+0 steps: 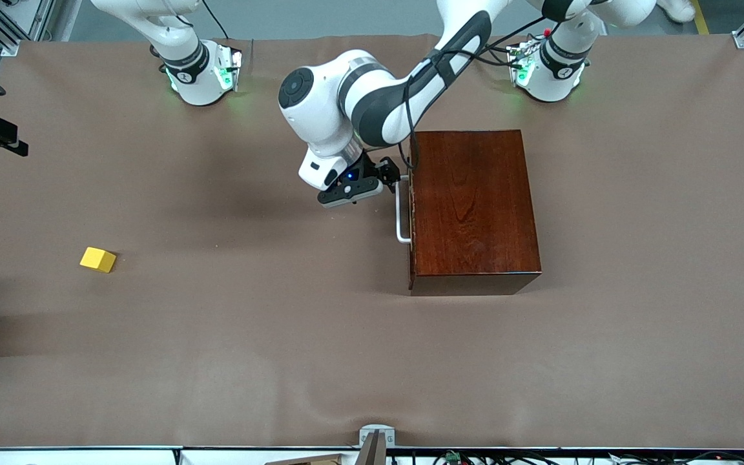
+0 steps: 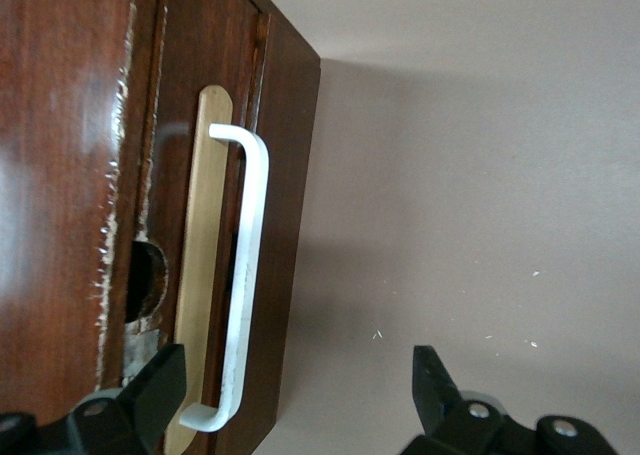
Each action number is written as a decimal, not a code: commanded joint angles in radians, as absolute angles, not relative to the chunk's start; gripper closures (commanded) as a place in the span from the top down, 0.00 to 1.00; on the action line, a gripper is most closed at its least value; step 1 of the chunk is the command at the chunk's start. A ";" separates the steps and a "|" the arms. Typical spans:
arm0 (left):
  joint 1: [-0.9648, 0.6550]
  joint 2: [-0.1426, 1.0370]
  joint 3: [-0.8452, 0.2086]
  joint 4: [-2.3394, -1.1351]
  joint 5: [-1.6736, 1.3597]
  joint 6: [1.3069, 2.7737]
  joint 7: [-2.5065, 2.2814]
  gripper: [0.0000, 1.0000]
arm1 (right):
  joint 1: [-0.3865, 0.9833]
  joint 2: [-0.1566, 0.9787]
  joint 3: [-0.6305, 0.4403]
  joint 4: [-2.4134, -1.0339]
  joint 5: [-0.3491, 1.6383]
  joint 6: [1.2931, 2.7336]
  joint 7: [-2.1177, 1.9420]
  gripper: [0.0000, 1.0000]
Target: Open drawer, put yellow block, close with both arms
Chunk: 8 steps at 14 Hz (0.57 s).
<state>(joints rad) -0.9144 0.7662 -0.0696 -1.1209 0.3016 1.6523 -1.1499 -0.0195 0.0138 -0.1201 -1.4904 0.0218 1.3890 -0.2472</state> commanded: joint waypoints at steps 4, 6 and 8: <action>-0.916 0.827 -0.063 -1.081 0.325 1.632 -1.163 1.00 | -0.026 0.012 -0.117 -1.491 0.014 1.384 -0.247 1.00; -0.914 0.833 -0.055 -1.083 0.342 1.631 -1.155 1.00 | -0.026 0.014 -0.117 -1.491 0.014 1.384 -0.248 1.00; -0.916 0.848 -0.055 -1.085 0.365 1.631 -1.141 1.00 | -0.026 0.021 -0.117 -1.491 0.014 1.384 -0.250 1.00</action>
